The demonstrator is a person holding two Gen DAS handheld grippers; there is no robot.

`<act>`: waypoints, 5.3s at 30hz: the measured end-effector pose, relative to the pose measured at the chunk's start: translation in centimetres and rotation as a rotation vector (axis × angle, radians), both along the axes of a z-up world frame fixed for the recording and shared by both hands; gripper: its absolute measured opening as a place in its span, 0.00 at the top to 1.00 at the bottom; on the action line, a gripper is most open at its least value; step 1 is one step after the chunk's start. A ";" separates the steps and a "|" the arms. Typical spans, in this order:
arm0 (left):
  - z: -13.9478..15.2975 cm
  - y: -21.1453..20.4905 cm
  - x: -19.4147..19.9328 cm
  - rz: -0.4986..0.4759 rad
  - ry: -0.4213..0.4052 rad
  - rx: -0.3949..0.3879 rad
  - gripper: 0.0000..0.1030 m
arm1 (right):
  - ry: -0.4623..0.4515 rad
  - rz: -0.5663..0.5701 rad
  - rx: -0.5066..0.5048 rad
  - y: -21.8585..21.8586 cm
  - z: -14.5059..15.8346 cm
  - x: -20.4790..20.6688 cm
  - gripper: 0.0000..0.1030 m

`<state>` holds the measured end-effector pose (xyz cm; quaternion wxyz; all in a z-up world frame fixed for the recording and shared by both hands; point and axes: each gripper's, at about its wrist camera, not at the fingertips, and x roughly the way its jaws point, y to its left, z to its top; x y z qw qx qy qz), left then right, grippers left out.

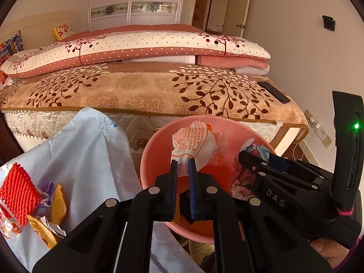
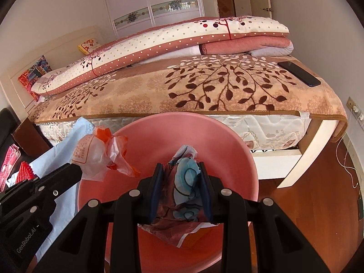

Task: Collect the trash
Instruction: 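Carry the wrapper and white bag over the pink bucket and open both tools, then move both tools back over the blue cloth, then grasp the clear snack bag with red label with the left tool, then grasp the red foam net sleeve with the right tool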

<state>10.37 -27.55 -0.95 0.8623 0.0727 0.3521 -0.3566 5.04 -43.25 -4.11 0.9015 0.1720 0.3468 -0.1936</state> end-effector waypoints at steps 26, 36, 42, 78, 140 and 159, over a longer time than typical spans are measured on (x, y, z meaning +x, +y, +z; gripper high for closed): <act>-1.2 -1.3 -0.1 -0.036 0.046 0.046 0.69 | -0.010 0.006 0.006 -0.1 -0.3 0.1 0.65; 0.7 0.3 -1.2 -0.010 0.007 0.003 0.69 | -0.040 0.017 -0.010 1.1 1.1 -0.9 0.60; 2.0 2.4 -1.8 0.028 -0.036 -0.023 0.69 | -0.061 0.052 -0.020 3.1 2.0 -1.3 0.60; 1.7 21.1 -1.9 0.385 -0.066 -0.010 0.69 | -0.074 0.359 -0.047 16.4 2.4 -0.1 0.52; -0.8 32.6 1.7 0.645 0.006 0.007 0.92 | 0.037 0.629 -0.030 25.7 -0.4 5.8 0.44; -0.6 33.5 0.5 0.662 0.037 0.003 0.92 | 0.038 0.720 0.033 26.7 -0.6 15.2 0.39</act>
